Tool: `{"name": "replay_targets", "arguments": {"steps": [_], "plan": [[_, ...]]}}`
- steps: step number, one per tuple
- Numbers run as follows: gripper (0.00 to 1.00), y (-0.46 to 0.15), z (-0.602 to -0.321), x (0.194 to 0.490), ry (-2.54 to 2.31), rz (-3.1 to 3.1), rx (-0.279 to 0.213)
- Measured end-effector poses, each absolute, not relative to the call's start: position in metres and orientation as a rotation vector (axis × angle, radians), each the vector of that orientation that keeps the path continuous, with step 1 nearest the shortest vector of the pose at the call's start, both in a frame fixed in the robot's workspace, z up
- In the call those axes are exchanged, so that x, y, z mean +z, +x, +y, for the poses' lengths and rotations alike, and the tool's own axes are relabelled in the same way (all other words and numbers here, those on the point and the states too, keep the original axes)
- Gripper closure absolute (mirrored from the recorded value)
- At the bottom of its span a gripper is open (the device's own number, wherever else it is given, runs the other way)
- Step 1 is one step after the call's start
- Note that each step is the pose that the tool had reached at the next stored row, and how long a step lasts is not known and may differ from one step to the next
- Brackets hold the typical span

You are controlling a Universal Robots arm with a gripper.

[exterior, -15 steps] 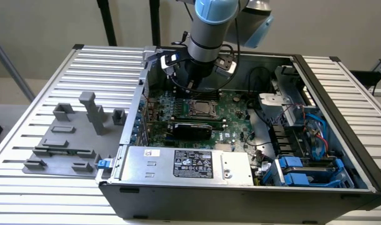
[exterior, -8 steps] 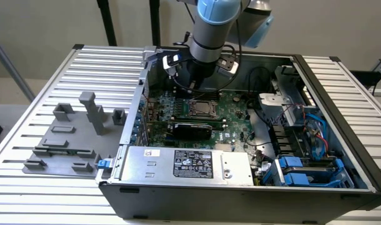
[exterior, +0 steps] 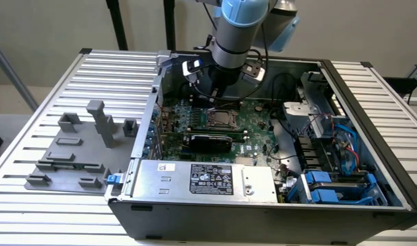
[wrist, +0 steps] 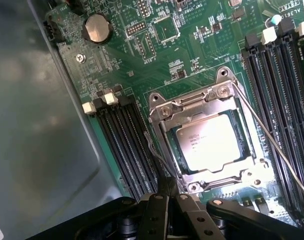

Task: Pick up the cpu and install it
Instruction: 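Install the first cpu locking lever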

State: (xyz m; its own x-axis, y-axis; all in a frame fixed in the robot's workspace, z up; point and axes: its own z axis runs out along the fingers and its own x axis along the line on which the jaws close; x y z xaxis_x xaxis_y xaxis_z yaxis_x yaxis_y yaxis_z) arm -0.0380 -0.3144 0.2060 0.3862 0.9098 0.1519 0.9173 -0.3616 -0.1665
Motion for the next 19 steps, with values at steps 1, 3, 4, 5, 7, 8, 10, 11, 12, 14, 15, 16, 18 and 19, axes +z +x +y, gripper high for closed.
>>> {"name": "replay_targets", "arguments": {"steps": [1, 3, 4, 5, 7, 8, 10, 11, 12, 14, 15, 16, 18, 19], "plan": [[0.89, -0.0367, -0.3144, 0.2060, -2.422, -1.625, -0.049], [0.89, -0.0343, -0.3145, 0.2059, -2.423, -1.626, -0.048], [0.89, -0.0332, -0.3145, 0.2058, -2.423, -1.626, -0.048], [0.89, -0.0322, -0.3145, 0.2058, -2.424, -1.625, -0.048], [0.89, -0.0302, -0.3145, 0.2056, -2.424, -1.624, -0.048], [0.89, -0.0298, -0.3144, 0.2055, -2.425, -1.624, -0.048], [0.89, -0.0296, -0.3144, 0.2054, -2.427, -1.621, -0.048], [0.89, -0.0295, -0.3144, 0.2052, -2.428, -1.619, -0.049], [0.89, -0.0293, -0.3144, 0.2050, -2.429, -1.617, -0.049], [0.89, -0.0290, -0.3144, 0.2047, -2.433, -1.611, -0.049], [0.89, -0.0289, -0.3144, 0.2046, -2.436, -1.608, -0.050], [0.89, -0.0287, -0.3144, 0.2045, -2.438, -1.605, -0.050], [0.89, -0.0282, -0.3144, 0.2042, -2.442, -1.598, -0.051], [0.89, -0.0278, -0.3144, 0.2040, -2.445, -1.594, -0.052]]}}
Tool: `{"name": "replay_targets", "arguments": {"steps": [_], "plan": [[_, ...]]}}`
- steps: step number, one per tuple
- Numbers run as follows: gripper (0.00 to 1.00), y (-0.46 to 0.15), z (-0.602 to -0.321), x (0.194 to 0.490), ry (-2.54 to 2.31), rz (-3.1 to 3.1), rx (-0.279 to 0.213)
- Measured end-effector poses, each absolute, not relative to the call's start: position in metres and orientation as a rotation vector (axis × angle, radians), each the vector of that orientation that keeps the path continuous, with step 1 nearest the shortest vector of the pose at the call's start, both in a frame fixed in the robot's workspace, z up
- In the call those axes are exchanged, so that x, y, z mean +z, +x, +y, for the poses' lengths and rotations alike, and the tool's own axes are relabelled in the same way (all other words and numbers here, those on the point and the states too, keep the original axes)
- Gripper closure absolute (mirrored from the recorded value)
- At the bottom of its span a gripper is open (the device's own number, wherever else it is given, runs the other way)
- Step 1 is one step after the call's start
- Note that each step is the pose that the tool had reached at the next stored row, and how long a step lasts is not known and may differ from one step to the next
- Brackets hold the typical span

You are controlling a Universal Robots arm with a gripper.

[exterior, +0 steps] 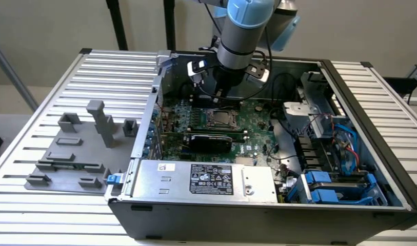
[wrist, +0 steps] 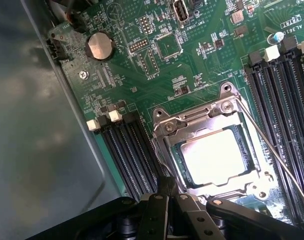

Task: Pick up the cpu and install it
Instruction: 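Install the first cpu locking lever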

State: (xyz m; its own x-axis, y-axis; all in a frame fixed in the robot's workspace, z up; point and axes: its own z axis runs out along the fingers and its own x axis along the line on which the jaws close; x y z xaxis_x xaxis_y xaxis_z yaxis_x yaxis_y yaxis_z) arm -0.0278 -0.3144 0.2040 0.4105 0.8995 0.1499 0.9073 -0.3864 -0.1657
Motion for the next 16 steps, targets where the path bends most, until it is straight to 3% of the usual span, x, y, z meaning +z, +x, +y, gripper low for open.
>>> {"name": "replay_targets", "arguments": {"steps": [16], "plan": [[0.89, -0.014, -0.314, 0.202, -2.472, -1.553, -0.058]]}}
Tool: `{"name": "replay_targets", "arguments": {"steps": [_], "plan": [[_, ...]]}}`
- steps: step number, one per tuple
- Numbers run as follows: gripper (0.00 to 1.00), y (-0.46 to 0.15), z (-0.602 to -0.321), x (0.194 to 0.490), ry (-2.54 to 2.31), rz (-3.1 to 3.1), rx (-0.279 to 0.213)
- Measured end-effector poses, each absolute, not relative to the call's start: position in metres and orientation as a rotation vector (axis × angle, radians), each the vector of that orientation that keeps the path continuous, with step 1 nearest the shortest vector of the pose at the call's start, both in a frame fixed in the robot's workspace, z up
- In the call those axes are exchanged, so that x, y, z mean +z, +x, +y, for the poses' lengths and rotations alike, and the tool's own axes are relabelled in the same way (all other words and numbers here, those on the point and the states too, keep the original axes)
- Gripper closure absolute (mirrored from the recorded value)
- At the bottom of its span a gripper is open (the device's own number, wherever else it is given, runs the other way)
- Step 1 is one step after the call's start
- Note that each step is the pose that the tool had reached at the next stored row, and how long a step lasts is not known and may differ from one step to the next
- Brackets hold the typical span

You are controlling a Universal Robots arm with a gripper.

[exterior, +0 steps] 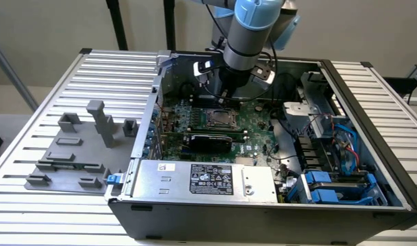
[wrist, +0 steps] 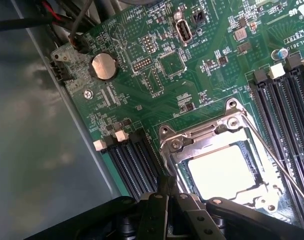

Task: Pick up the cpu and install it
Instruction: 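Install the first cpu locking lever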

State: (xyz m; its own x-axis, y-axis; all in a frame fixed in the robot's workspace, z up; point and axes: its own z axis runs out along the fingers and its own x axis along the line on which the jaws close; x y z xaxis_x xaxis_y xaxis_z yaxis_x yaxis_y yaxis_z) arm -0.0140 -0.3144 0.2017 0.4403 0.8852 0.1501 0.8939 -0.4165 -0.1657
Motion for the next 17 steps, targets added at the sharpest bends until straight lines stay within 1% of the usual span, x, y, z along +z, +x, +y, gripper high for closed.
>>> {"name": "replay_targets", "arguments": {"steps": [17], "plan": [[0.89, -0.0116, -0.3146, 0.1958, -2.478, -1.544, -0.058]]}}
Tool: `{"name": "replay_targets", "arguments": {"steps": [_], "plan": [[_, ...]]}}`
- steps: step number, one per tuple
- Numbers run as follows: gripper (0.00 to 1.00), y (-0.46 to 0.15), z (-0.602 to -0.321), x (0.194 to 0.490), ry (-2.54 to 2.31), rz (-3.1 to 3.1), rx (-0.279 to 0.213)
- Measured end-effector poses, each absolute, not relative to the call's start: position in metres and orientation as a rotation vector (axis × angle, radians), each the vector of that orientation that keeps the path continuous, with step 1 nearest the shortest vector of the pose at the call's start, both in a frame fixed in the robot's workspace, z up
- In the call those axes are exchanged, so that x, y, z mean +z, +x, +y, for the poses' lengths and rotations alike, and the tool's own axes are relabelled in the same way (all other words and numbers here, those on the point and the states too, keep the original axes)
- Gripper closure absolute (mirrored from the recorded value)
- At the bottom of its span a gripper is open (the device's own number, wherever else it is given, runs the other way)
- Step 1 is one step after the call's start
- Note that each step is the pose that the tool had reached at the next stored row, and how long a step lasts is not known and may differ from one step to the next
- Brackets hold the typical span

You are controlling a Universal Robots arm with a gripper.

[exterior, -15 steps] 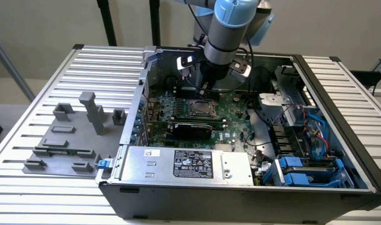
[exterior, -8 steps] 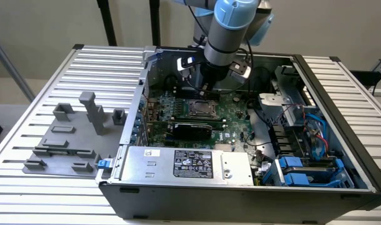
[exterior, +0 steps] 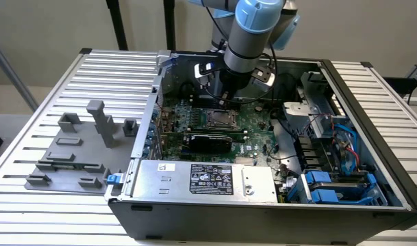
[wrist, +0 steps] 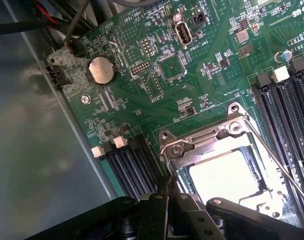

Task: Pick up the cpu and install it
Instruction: 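Install the first cpu locking lever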

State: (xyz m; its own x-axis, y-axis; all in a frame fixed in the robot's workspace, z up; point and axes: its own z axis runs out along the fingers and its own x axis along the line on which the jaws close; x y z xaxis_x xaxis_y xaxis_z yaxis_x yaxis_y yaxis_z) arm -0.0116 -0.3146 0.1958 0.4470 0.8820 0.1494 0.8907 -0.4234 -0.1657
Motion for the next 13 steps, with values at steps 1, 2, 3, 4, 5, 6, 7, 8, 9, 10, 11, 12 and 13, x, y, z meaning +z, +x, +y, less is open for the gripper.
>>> {"name": "replay_targets", "arguments": {"steps": [1, 2, 3, 4, 5, 6, 7, 8, 9, 10, 11, 12, 13], "plan": [[0.89, -0.0114, -0.3146, 0.1956, -2.478, -1.544, -0.058], [0.89, -0.0113, -0.3145, 0.1954, -2.478, -1.544, -0.058], [0.89, -0.0112, -0.3145, 0.1953, -2.477, -1.544, -0.059], [0.89, -0.0111, -0.3145, 0.1952, -2.477, -1.543, -0.059], [0.89, -0.0110, -0.3145, 0.1952, -2.477, -1.543, -0.060], [0.89, -0.0109, -0.3145, 0.1952, -2.476, -1.543, -0.060], [0.89, -0.0109, -0.3146, 0.1951, -2.475, -1.542, -0.061], [0.89, -0.0109, -0.3146, 0.1951, -2.474, -1.542, -0.062], [0.89, -0.0109, -0.3145, 0.1951, -2.472, -1.541, -0.064], [0.89, -0.0109, -0.3145, 0.1951, -2.471, -1.540, -0.065], [0.89, -0.0108, -0.3145, 0.1951, -2.469, -1.539, -0.067], [0.89, -0.0108, -0.3145, 0.1951, -2.467, -1.538, -0.069], [0.89, -0.0108, -0.3146, 0.1951, -2.465, -1.537, -0.071]]}}
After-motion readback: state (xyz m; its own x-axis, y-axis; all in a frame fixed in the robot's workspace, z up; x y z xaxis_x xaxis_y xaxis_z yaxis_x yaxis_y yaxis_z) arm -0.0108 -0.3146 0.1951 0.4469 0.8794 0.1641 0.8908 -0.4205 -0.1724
